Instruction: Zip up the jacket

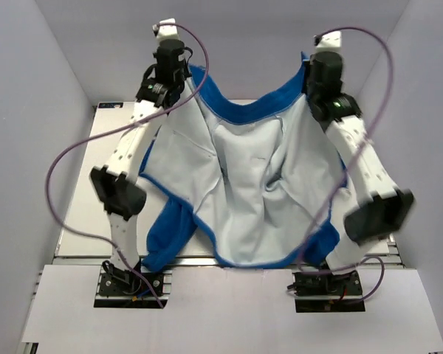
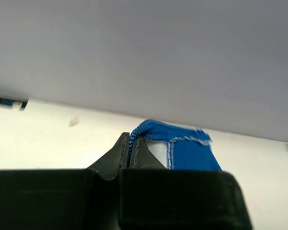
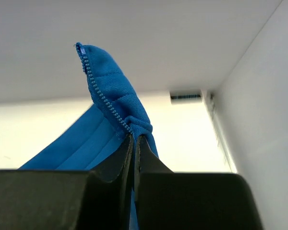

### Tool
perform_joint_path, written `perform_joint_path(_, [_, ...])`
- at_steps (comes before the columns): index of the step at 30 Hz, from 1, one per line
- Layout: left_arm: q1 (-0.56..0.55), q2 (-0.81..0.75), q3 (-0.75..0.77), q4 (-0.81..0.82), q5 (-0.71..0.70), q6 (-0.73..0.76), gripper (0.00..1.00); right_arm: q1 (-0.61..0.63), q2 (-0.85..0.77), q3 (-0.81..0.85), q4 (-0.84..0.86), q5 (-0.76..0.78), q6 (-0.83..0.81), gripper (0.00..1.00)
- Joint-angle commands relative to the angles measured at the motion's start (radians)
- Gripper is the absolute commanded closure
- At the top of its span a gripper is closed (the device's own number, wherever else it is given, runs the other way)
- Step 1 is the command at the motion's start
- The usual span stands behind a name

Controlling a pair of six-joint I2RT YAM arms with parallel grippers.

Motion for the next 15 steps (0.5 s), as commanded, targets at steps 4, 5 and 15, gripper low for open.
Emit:
perform_joint_path(4, [0.091,0.166,0.081,-0.079,-0.068,-0.091,1.00,-0.031,0.310,0.317,-0.138,0.035,0.119,1.00])
perform_joint_path(5, [0.082,0.172,0.049,-0.047,-0.039,-0.092,1.00,-0.023,0.386,0.341,-0.160,-0.014,0.137,1.00])
perform_joint_path(15, [-0.038,0.453,0.153,0.016,0.227,-0.105,0.02,0.113,0.637,0.421,-0.183,-0.364,0.231,0.41])
